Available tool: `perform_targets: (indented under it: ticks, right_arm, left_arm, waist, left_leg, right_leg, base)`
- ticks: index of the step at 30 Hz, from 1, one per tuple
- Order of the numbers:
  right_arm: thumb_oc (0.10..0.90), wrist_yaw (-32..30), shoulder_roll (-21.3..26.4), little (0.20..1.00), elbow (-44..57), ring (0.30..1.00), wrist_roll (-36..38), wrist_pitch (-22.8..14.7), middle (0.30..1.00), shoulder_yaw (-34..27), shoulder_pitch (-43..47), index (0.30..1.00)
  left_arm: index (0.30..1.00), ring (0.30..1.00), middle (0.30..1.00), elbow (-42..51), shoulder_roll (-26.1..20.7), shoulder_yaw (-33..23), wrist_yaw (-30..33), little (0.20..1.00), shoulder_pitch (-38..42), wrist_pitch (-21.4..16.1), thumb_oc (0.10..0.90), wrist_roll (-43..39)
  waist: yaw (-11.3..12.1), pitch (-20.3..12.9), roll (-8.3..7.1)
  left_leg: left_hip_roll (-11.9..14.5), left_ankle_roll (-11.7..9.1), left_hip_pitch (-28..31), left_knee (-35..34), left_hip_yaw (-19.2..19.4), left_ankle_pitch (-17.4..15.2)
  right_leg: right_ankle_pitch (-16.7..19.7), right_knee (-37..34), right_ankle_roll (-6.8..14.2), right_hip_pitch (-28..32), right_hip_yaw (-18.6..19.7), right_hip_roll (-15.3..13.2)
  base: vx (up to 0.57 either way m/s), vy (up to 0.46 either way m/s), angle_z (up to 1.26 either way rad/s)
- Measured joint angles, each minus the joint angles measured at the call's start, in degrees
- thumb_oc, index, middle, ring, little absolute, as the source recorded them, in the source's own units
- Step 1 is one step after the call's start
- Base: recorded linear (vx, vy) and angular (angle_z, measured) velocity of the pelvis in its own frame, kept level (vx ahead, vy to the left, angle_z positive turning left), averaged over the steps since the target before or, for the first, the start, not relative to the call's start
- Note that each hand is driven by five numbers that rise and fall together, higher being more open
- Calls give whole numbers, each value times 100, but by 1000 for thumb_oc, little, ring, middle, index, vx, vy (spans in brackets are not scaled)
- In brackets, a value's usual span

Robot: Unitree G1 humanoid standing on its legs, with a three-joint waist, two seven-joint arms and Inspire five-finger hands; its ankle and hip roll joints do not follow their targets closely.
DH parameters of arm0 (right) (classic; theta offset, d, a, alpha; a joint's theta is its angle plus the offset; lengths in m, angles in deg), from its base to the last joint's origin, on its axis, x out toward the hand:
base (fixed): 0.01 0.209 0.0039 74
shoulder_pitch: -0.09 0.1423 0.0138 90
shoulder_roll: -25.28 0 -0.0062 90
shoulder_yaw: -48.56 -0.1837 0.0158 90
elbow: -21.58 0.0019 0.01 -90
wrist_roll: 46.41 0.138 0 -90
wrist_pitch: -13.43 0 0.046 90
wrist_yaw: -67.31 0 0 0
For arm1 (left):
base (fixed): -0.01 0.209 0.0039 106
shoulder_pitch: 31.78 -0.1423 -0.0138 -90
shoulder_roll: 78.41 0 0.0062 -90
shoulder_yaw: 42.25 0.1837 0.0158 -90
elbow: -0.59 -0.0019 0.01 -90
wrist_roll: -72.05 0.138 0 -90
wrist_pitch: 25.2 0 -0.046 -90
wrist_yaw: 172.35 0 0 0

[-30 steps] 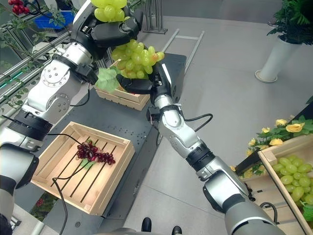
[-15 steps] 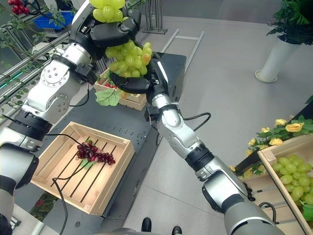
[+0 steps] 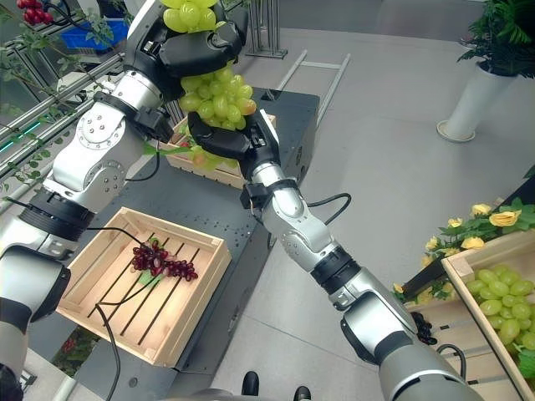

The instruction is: Pick up the fruits from the basket on one side to the basket on the other side

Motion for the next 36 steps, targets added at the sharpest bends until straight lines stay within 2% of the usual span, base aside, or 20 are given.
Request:
perform_targets:
  ticks: [6,7,8,20,25,29,31,36]
  right_arm:
    - [400,-2,2,300,0,300,37,-27,300,0,0,300]
    - [400,-3,1,300,0,300,58,-30,300,0,0,300]
    - [400,-3,-1,300,0,300,144,-48,300,0,0,300]
    - [400,-58,1,300,-9,300,211,-101,300,2,-9,300]
    - [400,-57,19,300,-9,300,203,-101,300,-1,-265,300]
    - [400,-56,32,300,-12,300,197,-110,300,-1,-493,300]
    - [400,-53,13,300,-46,300,189,-111,300,-14,-663,300]
    - [400,-24,34,300,-154,300,189,-121,300,-223,-1115,300]
  left_arm:
    - [300,300,300,77,1,0,6,300,0,0,400,-2]
    - [841,841,841,77,2,0,18,841,0,0,761,-3]
    - [900,900,900,77,2,0,22,900,0,2,800,-42]
    - [900,900,900,-22,22,0,58,900,0,122,800,-143]
    - [900,900,900,-481,156,-161,76,900,-80,121,800,-168]
    - [900,900,900,-731,300,-452,289,900,-502,121,800,-188]
    - [900,900,900,-1010,531,-837,367,900,-862,84,800,-221]
    - [900,900,900,-1724,575,-1044,576,900,-1583,76,800,82]
  waist:
    - [0,0,0]
    - [-2,0,-1]
    - [-3,0,-1]
    - [-6,0,-1]
    - [-15,-1,-1]
    - [-37,-1,-1]
    - [-77,-4,-6]
    - [-200,-21,-38]
  left_leg:
    - [0,0,2,0,1,0]
    - [0,0,2,0,1,0]
    - [0,0,3,0,2,0]
    - [0,0,10,0,5,0]
    - [1,0,21,0,14,0]
    - [5,0,31,0,24,0]
    - [8,0,44,-2,28,0]
    - [9,1,43,-4,58,-1]
  right_leg:
    - [0,0,0,2,1,0]
    - [0,0,0,2,1,0]
    - [0,0,0,2,1,0]
    - [0,0,0,5,8,1]
    - [0,0,0,10,20,3]
    - [1,0,0,10,46,2]
    - [2,0,0,12,88,6]
    - [8,-1,8,-4,159,6]
  base:
    - [0,0,0]
    - [0,0,0]
    - [0,0,0]
    - [0,0,0]
    - [0,0,0]
    - [-5,2,-1]
    - [-14,14,-4]
    - [-6,11,-3]
